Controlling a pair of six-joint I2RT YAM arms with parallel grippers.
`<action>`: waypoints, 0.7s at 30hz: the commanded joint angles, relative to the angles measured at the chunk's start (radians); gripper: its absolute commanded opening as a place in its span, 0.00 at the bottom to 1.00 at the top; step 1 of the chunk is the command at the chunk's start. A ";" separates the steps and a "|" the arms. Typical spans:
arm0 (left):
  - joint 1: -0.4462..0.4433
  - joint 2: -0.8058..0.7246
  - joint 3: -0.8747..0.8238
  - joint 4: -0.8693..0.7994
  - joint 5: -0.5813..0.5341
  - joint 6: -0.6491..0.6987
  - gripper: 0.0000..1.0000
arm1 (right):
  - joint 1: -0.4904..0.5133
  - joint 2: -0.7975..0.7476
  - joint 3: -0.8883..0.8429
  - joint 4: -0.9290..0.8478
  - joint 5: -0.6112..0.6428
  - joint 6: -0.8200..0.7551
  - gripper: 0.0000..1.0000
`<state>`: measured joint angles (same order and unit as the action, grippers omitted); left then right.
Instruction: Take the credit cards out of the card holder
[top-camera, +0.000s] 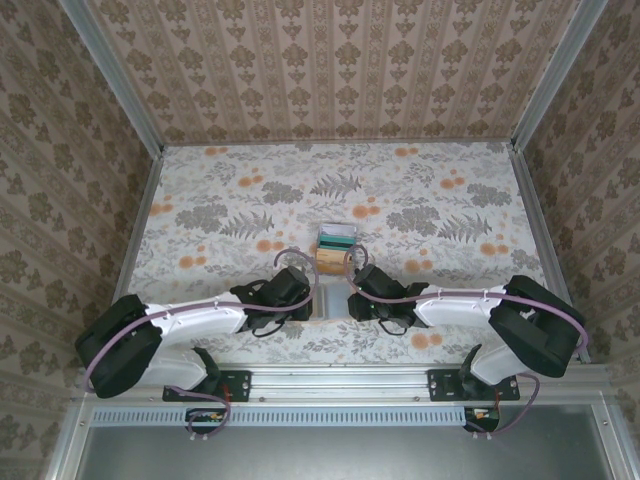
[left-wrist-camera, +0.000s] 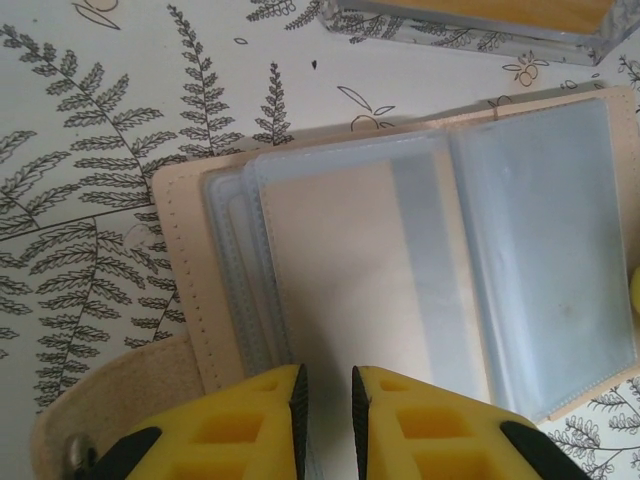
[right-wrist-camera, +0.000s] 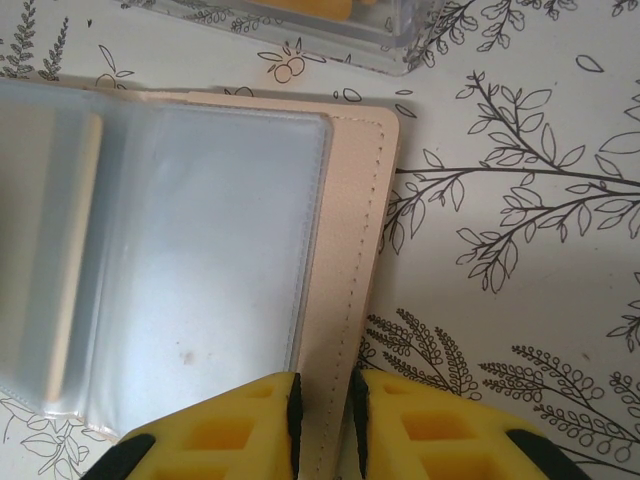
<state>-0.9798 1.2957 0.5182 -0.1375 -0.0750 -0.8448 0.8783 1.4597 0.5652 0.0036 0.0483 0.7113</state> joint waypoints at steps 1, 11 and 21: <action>0.009 0.005 0.023 -0.040 -0.027 -0.001 0.24 | 0.007 0.011 -0.008 0.000 0.001 0.008 0.25; 0.008 0.034 0.022 -0.001 0.011 0.008 0.28 | 0.008 0.014 0.004 -0.009 0.002 0.006 0.25; 0.006 0.009 -0.005 0.110 0.088 0.024 0.43 | 0.007 0.026 0.007 -0.012 0.008 0.010 0.25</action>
<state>-0.9741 1.3224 0.5194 -0.0662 -0.0246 -0.8375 0.8783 1.4612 0.5655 0.0029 0.0486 0.7113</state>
